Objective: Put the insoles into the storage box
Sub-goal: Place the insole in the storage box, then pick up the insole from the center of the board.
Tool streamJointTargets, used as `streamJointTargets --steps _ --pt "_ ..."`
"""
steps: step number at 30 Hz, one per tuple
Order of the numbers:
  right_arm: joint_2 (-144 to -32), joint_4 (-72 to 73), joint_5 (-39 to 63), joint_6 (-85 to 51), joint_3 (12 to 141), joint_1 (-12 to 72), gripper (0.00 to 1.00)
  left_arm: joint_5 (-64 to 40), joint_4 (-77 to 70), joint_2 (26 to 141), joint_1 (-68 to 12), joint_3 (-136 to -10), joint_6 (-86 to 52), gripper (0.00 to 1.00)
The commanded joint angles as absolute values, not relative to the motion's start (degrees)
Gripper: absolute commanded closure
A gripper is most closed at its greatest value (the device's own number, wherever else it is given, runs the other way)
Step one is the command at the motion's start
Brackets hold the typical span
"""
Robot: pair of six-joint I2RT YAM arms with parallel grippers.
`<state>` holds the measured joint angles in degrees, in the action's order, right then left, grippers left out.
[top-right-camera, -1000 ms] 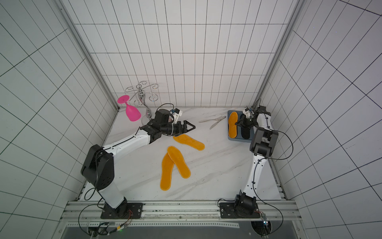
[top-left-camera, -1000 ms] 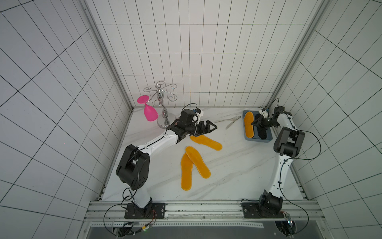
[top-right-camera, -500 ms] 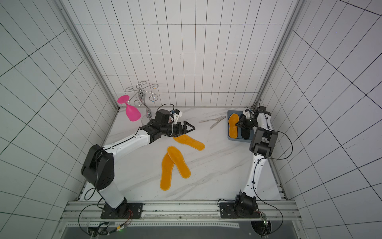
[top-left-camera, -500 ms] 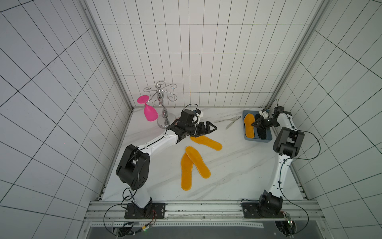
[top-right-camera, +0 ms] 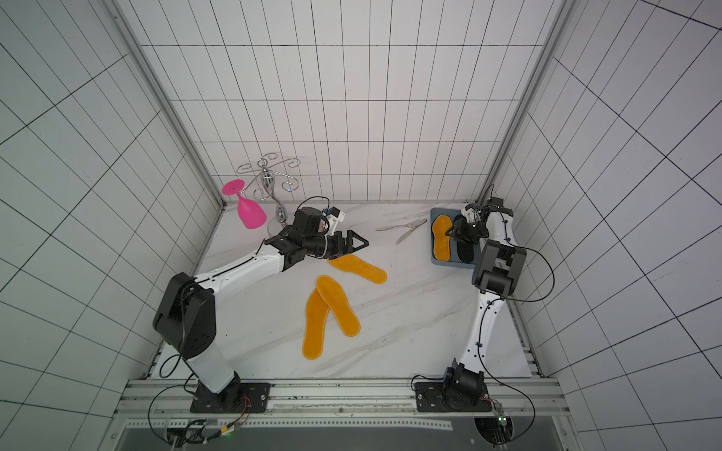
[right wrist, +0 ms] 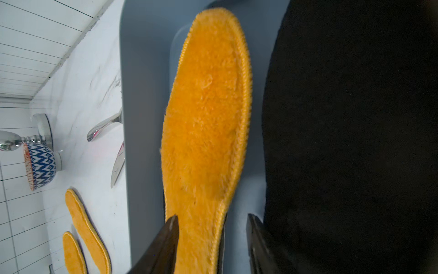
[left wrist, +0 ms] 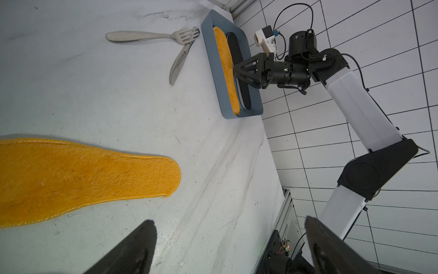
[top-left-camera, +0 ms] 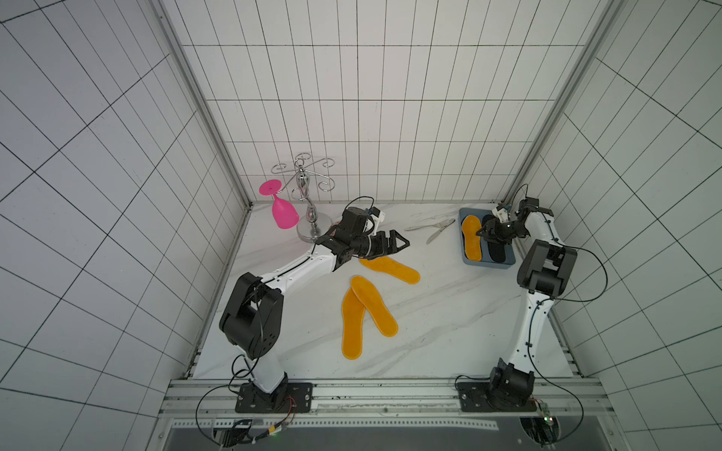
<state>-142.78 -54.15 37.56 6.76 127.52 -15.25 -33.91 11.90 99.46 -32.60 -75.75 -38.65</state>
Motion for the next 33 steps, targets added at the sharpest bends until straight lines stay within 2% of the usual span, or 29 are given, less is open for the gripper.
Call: streamJointTargets --steps 1,9,18,24,28,29,30,33 --pt "-137.1 -55.0 33.8 6.8 129.6 -14.4 0.47 -32.9 12.7 99.2 -33.0 -77.0 -36.8 0.01" --pt "-127.8 -50.3 31.1 5.6 121.5 -13.5 0.41 -31.0 16.2 97.5 -32.7 -77.6 -34.3 0.01" --pt "-111.3 -36.5 35.4 -0.4 101.7 -9.5 0.33 -29.1 23.6 92.6 -30.1 -76.8 -29.4 0.01" --pt "-98.9 -25.1 33.3 -5.5 85.1 -5.4 0.2 -27.6 27.1 87.8 -27.3 -73.1 -26.7 0.01" --pt "-92.3 -22.7 33.2 -7.4 77.4 -2.3 0.18 -27.2 28.3 84.7 -25.2 -70.0 -26.0 0.01" --pt "-91.1 -22.6 32.7 -7.6 75.9 -1.4 0.13 -27.0 28.8 84.1 -24.8 -69.5 -25.7 0.01" --pt "-89.5 -22.7 31.9 -7.5 74.1 -0.2 0.01 -26.8 29.3 83.6 -24.5 -68.9 -25.3 0.01" --pt "-86.1 -23.5 30.7 -7.2 70.2 3.3 0.01 -26.5 30.5 82.3 -23.4 -67.4 -24.5 0.01"
